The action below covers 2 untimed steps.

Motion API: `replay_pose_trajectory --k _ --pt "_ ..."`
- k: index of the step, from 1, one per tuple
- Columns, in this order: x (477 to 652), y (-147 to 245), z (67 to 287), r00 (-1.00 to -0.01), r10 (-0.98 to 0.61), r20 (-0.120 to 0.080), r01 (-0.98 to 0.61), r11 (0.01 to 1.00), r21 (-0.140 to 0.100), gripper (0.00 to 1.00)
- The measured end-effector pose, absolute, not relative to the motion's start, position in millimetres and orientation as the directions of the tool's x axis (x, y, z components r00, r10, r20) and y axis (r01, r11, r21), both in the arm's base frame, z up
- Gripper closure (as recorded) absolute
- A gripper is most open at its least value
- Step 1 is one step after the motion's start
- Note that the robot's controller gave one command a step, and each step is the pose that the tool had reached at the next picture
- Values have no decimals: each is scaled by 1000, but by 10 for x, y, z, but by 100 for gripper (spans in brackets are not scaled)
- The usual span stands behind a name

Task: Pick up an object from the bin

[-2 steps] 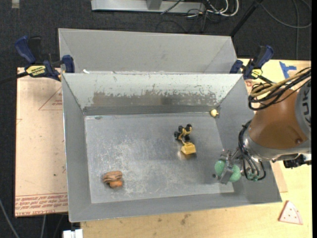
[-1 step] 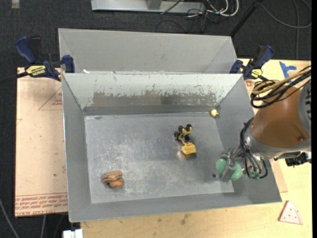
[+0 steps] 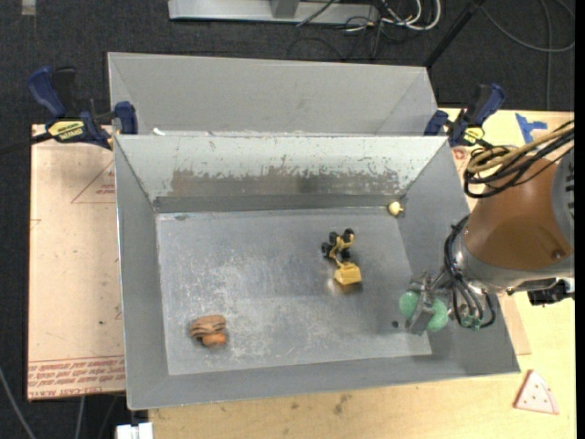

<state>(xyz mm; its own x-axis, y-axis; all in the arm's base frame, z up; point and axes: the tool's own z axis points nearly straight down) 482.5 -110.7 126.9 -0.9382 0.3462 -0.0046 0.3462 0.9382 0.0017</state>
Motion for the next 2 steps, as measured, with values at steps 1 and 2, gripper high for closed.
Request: replay_pose_trajectory --k 1,2 --pt "4826 -1107 1283 -938 346 -3 346 938 2 100" --pt "4827 -1107 1291 -938 346 -2 346 938 1 100"
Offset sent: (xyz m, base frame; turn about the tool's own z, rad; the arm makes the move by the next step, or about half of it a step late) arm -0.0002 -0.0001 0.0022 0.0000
